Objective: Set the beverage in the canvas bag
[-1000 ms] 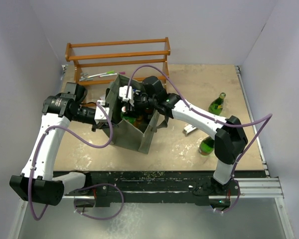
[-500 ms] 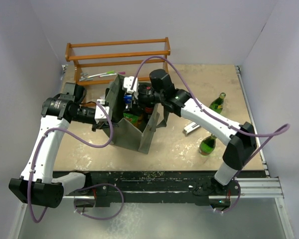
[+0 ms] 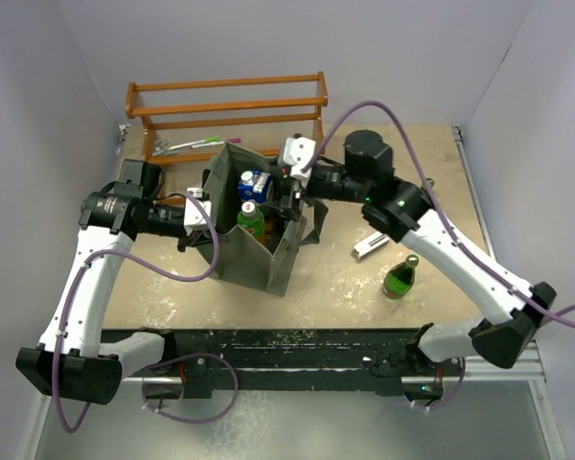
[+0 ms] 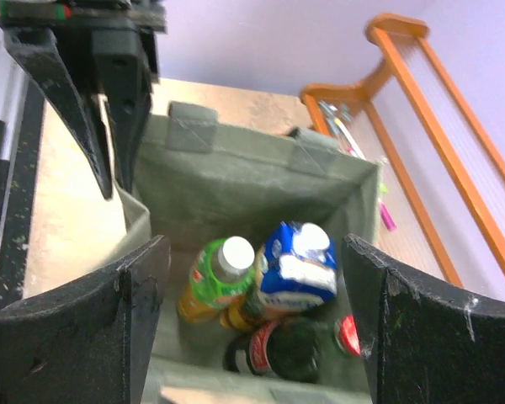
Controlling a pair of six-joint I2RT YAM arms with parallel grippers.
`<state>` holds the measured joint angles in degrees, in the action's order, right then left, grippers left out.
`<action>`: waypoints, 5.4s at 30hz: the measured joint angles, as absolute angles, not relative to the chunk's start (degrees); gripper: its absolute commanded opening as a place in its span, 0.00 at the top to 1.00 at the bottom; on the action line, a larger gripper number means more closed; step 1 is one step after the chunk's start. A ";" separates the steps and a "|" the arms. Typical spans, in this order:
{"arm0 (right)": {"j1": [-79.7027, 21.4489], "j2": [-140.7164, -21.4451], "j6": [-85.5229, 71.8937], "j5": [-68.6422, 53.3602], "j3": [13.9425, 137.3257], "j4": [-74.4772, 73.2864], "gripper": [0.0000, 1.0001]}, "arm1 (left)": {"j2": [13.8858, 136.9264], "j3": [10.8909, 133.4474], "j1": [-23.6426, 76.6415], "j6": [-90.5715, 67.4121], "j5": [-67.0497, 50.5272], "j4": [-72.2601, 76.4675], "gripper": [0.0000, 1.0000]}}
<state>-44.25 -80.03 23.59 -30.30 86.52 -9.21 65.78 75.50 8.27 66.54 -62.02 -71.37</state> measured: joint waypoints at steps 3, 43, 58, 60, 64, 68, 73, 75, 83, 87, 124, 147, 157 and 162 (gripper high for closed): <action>-40.49 -75.26 23.70 -29.50 84.07 -10.55 0.16 | 65.73 75.48 8.27 66.87 -61.47 -71.53 0.85; 5.06 -70.65 14.50 -2.26 58.98 -16.01 0.22 | 62.37 72.40 8.27 67.22 -59.11 -71.24 0.84; 9.80 -83.77 14.52 -9.85 67.68 -16.69 0.52 | 62.35 72.40 8.27 67.11 -59.11 -71.20 0.84; 9.96 -84.86 14.50 -10.33 68.27 -16.86 0.55 | 62.35 72.40 8.27 67.09 -59.13 -71.20 0.84; 10.33 -85.95 14.44 -11.79 68.77 -16.91 0.65 | 62.35 72.36 8.27 67.09 -59.13 -71.20 0.84; 10.55 -86.46 14.17 -12.99 69.38 -17.32 0.84 | 62.35 72.36 8.27 67.09 -59.11 -71.20 0.84; 10.90 -86.72 15.46 -14.13 70.37 -19.22 1.00 | 62.35 72.34 8.27 67.07 -59.13 -71.18 0.84; 10.90 -86.39 15.99 -14.33 70.48 -20.16 1.00 | 62.35 72.27 8.27 67.05 -59.16 -71.09 0.84; 9.08 -81.80 16.16 -14.20 70.48 -26.68 1.00 | 62.35 72.27 8.27 66.98 -59.29 -70.76 0.84; 4.16 -77.41 16.23 -12.08 70.52 -28.12 1.00 | 62.35 72.25 8.27 66.81 -59.40 -70.76 0.84; -20.12 -73.23 8.21 -31.33 110.72 -39.97 1.00 | 63.26 73.78 8.27 61.06 -60.38 -70.15 0.44; -42.78 -98.00 8.56 -30.63 135.31 -43.53 1.00 | 67.40 74.78 8.32 62.28 -66.74 -64.27 0.49; -42.81 -98.70 12.16 -30.26 123.90 -43.42 1.00 | 68.55 74.78 9.13 71.16 -70.48 -72.31 0.84; -42.81 -96.64 14.83 -30.74 117.47 -43.42 1.00 | 68.55 74.56 9.19 78.00 -69.32 -78.91 0.89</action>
<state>-42.81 -96.64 14.83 -30.74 117.47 -43.42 68.55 74.56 9.19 78.00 -69.32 -78.91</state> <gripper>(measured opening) 0.354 0.126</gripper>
